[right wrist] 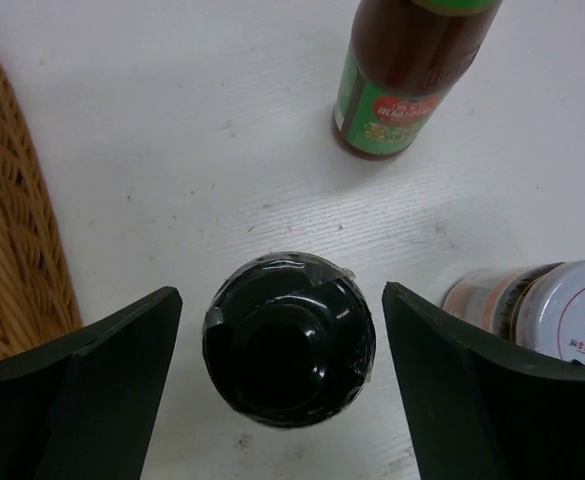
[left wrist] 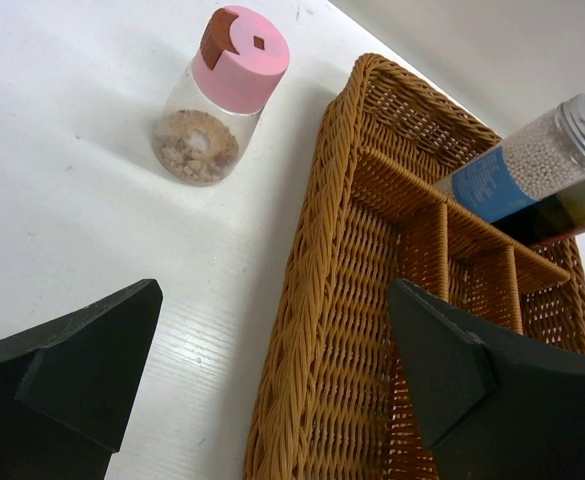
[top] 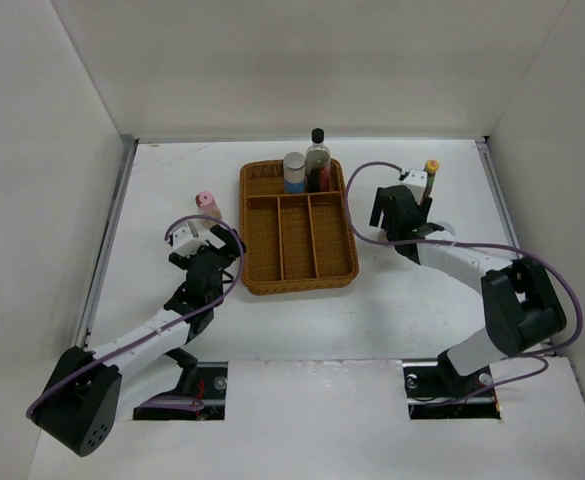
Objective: Organize the condiment bottles
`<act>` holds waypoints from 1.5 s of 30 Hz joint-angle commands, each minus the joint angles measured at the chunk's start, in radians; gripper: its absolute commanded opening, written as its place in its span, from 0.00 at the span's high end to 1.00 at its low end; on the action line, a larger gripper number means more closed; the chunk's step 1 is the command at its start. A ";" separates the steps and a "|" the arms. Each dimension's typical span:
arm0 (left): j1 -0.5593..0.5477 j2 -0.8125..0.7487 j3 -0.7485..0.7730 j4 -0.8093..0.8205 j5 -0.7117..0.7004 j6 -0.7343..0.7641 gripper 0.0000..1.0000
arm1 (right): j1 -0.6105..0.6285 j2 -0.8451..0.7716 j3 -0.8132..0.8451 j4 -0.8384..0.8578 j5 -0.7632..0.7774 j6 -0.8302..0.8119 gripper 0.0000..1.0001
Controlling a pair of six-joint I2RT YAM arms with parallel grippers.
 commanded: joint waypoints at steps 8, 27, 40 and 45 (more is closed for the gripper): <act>0.001 -0.014 0.010 0.045 0.000 -0.007 0.00 | 0.057 -0.099 0.055 0.051 0.084 -0.002 0.52; 0.006 -0.030 -0.002 0.045 -0.009 -0.007 0.00 | 0.403 0.325 0.550 0.189 -0.075 -0.139 0.50; 0.009 -0.026 -0.002 0.046 -0.004 -0.007 0.00 | 0.381 0.366 0.535 0.175 -0.107 -0.067 0.17; 0.009 -0.037 -0.007 0.046 -0.001 -0.007 0.00 | 0.316 0.142 0.399 0.180 -0.130 -0.065 0.08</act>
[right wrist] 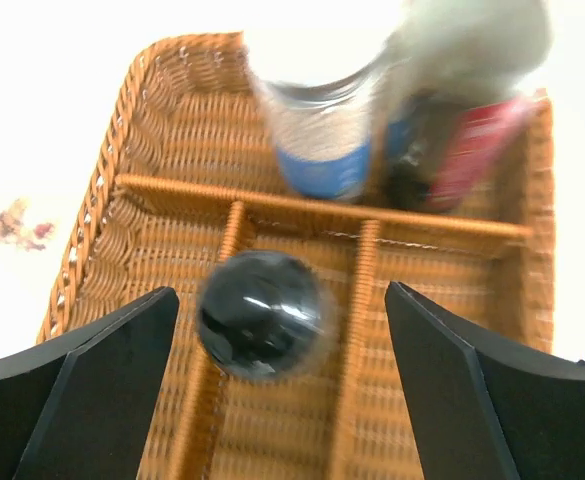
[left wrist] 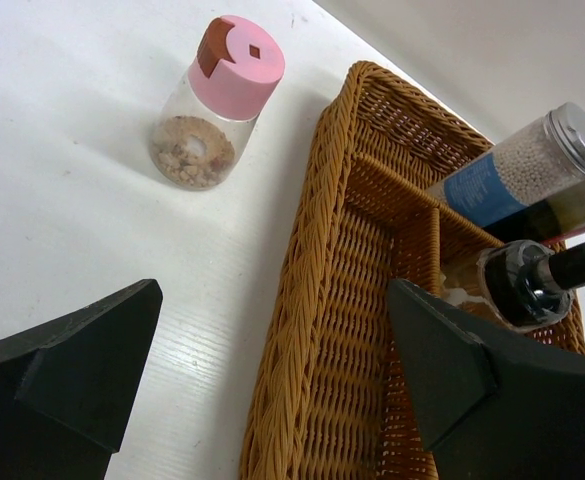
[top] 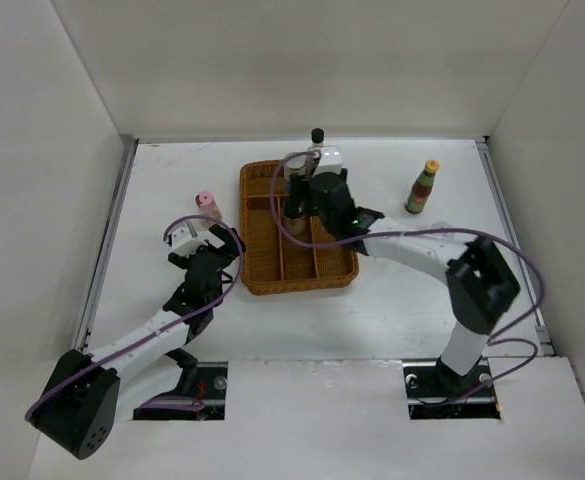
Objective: Organize the condiment bottles
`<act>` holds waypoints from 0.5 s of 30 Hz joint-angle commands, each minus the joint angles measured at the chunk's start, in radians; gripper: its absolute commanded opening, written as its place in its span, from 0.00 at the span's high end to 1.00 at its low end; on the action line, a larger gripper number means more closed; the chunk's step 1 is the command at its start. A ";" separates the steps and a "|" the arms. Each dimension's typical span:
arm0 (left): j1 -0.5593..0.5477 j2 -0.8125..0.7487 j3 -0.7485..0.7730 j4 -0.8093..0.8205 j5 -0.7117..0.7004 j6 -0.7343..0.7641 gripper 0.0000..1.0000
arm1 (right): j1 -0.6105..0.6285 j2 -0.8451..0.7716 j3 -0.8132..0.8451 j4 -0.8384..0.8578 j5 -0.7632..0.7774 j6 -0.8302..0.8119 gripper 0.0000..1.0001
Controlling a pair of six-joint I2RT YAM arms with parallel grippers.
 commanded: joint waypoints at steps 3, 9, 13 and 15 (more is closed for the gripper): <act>0.008 -0.020 -0.005 0.046 0.001 -0.007 0.00 | -0.175 -0.310 -0.153 0.066 0.007 0.031 0.08; 0.001 -0.002 0.001 0.049 0.002 -0.008 0.00 | -0.461 -0.382 -0.235 0.016 0.111 0.046 0.04; -0.004 0.000 0.003 0.049 0.002 -0.008 0.00 | -0.541 -0.307 -0.167 -0.035 0.127 0.020 0.02; -0.001 0.001 0.004 0.049 0.002 -0.008 0.00 | -0.570 -0.270 -0.134 -0.046 0.120 0.019 0.01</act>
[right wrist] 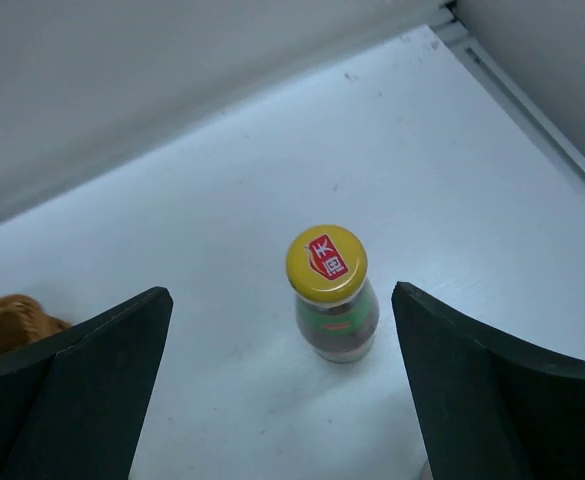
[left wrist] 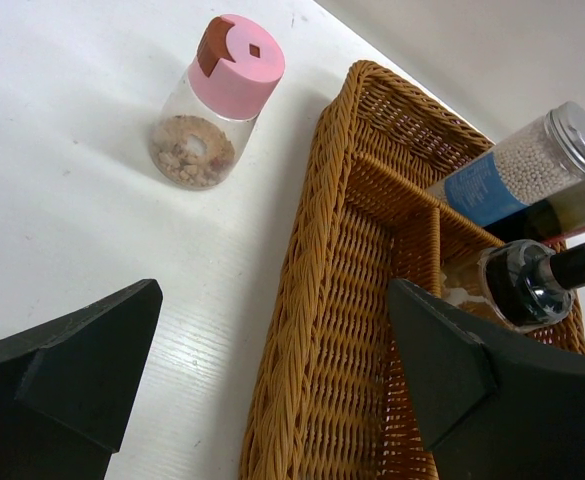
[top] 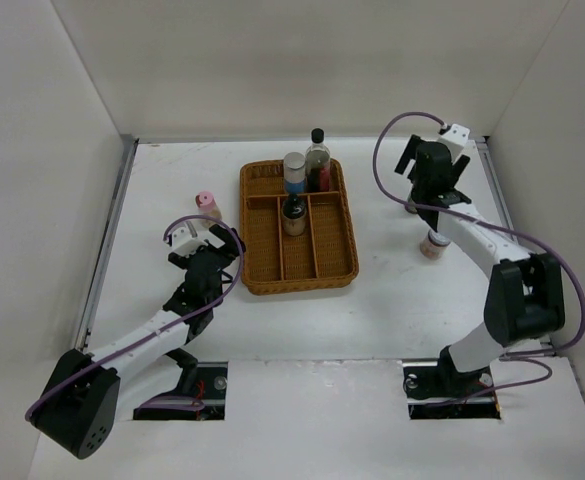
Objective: Organize the condiment bottles
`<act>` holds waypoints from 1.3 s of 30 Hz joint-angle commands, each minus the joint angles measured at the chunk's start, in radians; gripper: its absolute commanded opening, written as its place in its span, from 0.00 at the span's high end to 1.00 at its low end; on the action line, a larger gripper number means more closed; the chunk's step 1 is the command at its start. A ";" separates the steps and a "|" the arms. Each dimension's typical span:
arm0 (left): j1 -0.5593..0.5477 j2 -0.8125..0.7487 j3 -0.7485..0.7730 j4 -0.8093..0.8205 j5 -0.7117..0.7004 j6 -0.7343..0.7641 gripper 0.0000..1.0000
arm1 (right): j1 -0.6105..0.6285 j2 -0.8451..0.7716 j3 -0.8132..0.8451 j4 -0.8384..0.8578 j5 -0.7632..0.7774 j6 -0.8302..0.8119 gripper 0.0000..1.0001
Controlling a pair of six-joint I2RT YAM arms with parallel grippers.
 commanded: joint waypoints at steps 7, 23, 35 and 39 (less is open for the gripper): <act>0.003 -0.004 0.000 0.049 0.002 -0.008 0.00 | -0.076 0.161 0.159 -0.057 -0.011 -0.038 0.11; 0.004 -0.006 0.001 0.051 -0.001 -0.008 0.00 | 0.065 -0.052 0.090 0.082 0.071 -0.165 0.70; 0.006 -0.006 0.000 0.052 -0.003 -0.008 0.00 | 0.384 -0.035 0.148 0.127 -0.026 -0.157 0.69; 0.007 -0.013 -0.006 0.051 -0.001 -0.008 0.00 | 0.424 0.026 0.200 0.133 -0.043 -0.156 0.69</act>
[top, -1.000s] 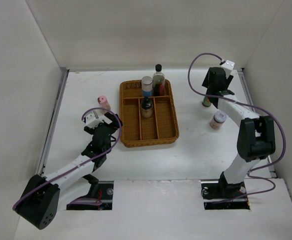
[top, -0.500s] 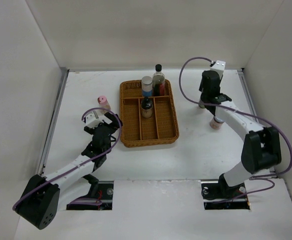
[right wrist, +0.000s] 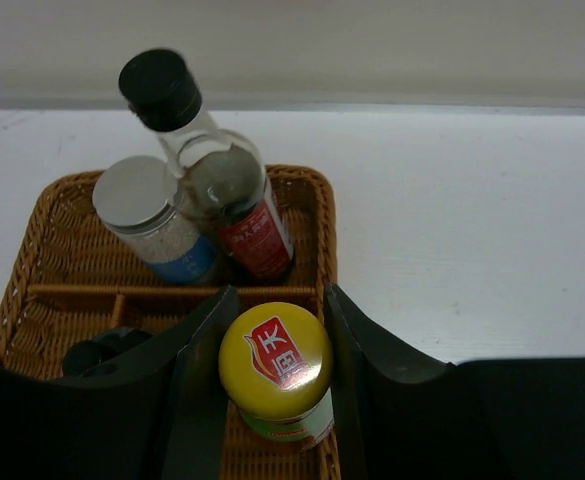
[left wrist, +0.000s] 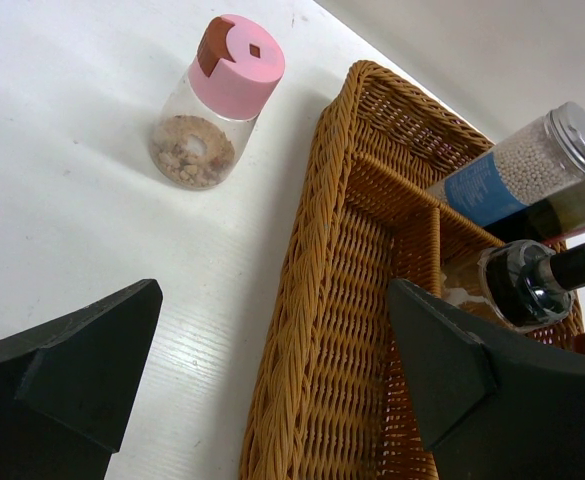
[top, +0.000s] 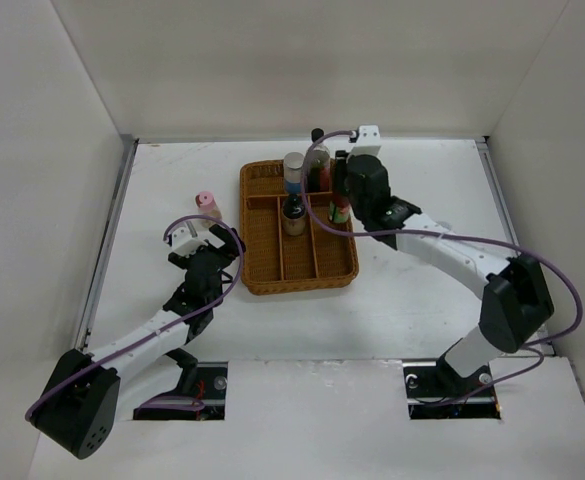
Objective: Organize the condiment bottles
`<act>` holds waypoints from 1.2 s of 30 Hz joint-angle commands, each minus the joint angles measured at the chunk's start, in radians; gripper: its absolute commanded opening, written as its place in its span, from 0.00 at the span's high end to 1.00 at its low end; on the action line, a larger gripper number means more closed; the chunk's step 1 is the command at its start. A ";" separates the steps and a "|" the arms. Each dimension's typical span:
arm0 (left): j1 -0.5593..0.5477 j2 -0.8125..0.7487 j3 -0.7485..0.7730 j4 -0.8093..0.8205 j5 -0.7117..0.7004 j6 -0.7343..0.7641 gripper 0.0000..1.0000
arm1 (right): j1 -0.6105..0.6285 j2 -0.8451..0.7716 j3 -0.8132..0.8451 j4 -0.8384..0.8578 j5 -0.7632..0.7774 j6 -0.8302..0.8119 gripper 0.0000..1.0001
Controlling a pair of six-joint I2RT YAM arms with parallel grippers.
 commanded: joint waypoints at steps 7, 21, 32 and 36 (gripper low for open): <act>0.008 -0.012 -0.007 0.052 0.000 -0.008 0.00 | 0.040 0.116 0.127 0.162 -0.008 -0.002 0.69; 0.007 -0.010 -0.003 0.052 0.002 -0.008 0.00 | 0.077 0.167 0.056 0.220 0.046 -0.043 0.26; -0.009 -0.044 -0.008 0.047 0.002 -0.009 0.00 | -0.134 -0.359 -0.374 0.047 0.251 0.159 0.00; -0.024 -0.038 -0.007 0.052 0.007 -0.017 0.00 | -0.326 -0.399 -0.465 -0.100 0.255 0.297 0.00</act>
